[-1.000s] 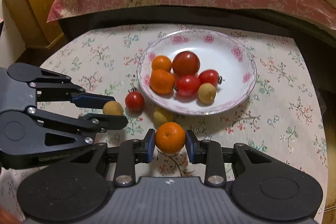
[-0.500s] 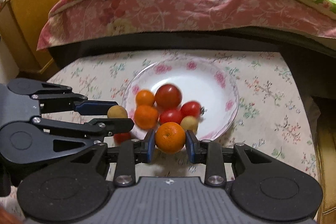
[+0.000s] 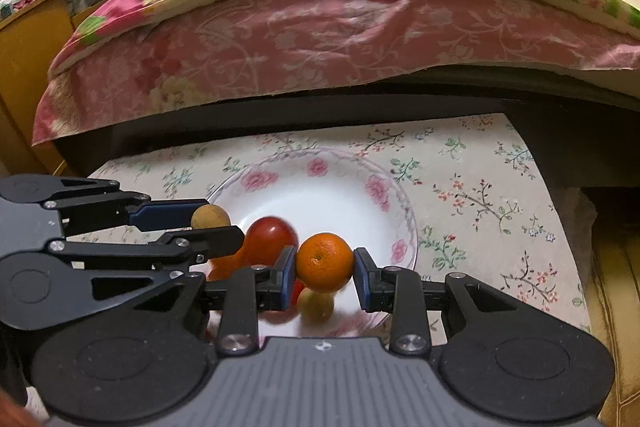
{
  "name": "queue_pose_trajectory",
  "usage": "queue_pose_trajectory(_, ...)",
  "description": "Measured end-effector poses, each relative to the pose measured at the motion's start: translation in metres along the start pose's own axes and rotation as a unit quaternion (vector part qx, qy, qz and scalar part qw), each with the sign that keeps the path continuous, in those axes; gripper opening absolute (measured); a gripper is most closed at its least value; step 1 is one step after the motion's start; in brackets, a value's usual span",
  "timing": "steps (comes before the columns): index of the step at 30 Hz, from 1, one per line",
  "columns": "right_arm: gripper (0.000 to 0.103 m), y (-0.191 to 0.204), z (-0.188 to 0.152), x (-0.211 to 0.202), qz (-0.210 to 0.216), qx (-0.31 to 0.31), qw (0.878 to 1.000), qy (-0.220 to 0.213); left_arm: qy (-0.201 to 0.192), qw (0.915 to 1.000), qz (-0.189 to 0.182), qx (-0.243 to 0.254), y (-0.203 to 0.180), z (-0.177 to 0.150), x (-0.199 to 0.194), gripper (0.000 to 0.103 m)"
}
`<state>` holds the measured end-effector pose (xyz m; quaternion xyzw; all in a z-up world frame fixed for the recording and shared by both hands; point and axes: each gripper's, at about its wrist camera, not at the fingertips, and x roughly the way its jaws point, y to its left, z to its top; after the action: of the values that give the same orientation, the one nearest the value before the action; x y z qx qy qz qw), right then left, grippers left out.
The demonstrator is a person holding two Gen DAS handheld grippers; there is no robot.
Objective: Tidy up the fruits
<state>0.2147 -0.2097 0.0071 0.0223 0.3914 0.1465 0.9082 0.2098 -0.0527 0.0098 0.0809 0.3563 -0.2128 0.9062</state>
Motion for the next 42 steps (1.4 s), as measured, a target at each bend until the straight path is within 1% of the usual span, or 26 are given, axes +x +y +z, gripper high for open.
queue_pose_trajectory(9, 0.031, -0.005, 0.004, 0.018, -0.009, 0.006, 1.0, 0.004, 0.002, 1.0, 0.0, -0.005, 0.006, 0.0, 0.018, 0.034)
queue_pose_trajectory(16, 0.031, -0.006, 0.006, 0.027, -0.009, 0.005, 1.0, 0.003, -0.002, 0.9999, 0.0, -0.013, 0.012, 0.0, 0.022, 0.035)
queue_pose_trajectory(17, 0.031, -0.006, 0.007, 0.028, -0.009, 0.005, 1.0, 0.003, -0.002, 0.9999, 0.001, -0.013, 0.013, 0.0, 0.022, 0.035)
queue_pose_trajectory(19, 0.031, -0.006, 0.007, 0.031, -0.011, 0.005, 1.0, 0.004, -0.003, 0.9999, 0.003, -0.014, 0.013, 0.0, 0.023, 0.04)
queue_pose_trajectory(23, 0.031, -0.006, 0.008, 0.034, -0.012, 0.008, 1.0, 0.004, -0.003, 0.9999, 0.003, -0.016, 0.015, 0.001, 0.024, 0.043)
queue_pose_trajectory(29, 0.032, -0.008, 0.008, 0.034, -0.014, 0.012, 1.0, 0.003, -0.004, 0.9998, 0.001, -0.018, 0.016, 0.0, 0.024, 0.045)
queue_pose_trajectory(34, 0.032, -0.008, 0.01, 0.03, -0.015, 0.014, 1.0, -0.006, -0.004, 0.9998, 0.002, -0.018, 0.015, 0.0, 0.022, 0.046)
queue_pose_trajectory(42, 0.032, -0.006, 0.006, 0.017, -0.02, 0.013, 1.0, -0.008, -0.008, 0.9997, 0.007, -0.023, 0.021, 0.003, 0.006, 0.047)
